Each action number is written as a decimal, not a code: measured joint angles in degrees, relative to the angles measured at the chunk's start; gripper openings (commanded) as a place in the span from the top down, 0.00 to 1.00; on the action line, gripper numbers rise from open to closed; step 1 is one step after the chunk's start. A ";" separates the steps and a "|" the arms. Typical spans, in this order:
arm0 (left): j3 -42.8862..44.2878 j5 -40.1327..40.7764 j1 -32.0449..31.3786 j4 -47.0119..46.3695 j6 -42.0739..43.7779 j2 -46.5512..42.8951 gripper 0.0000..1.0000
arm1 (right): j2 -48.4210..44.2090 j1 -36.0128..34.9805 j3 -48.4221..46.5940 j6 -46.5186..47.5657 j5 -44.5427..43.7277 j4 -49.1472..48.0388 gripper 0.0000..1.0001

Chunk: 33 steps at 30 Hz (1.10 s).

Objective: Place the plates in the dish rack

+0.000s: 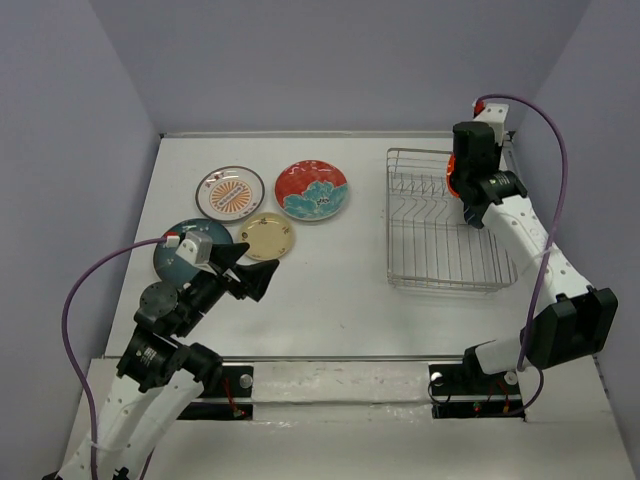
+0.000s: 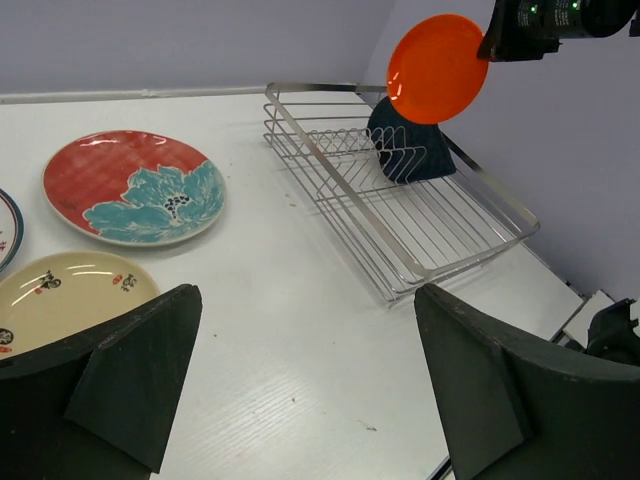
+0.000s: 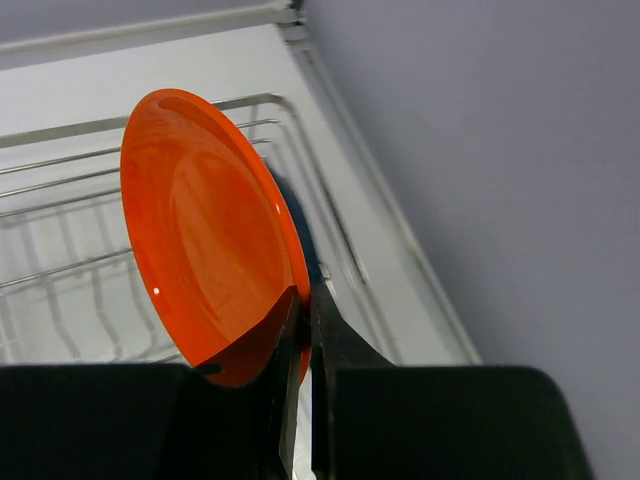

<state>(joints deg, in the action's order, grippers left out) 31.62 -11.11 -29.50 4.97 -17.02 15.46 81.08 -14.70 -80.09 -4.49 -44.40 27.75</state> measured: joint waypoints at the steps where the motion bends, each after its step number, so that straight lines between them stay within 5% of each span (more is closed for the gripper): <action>1: 0.00 -0.11 0.00 0.00 0.00 0.00 0.01 | 0.00 0.00 0.00 1.64 -2.64 -0.07 0.93; 10: 0.00 -0.72 0.00 0.00 0.00 0.02 0.01 | 2.36 0.00 -0.83 12.39 -17.53 -1.95 0.93; 33: 0.00 -0.70 -0.02 0.00 0.00 0.00 0.01 | 17.66 -0.50 1.29 9.66 -12.44 -2.25 0.92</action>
<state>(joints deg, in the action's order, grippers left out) 31.62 -11.81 -29.52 4.97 -17.02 15.46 98.74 -15.20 -78.81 5.17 -56.84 25.50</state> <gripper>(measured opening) 0.990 0.098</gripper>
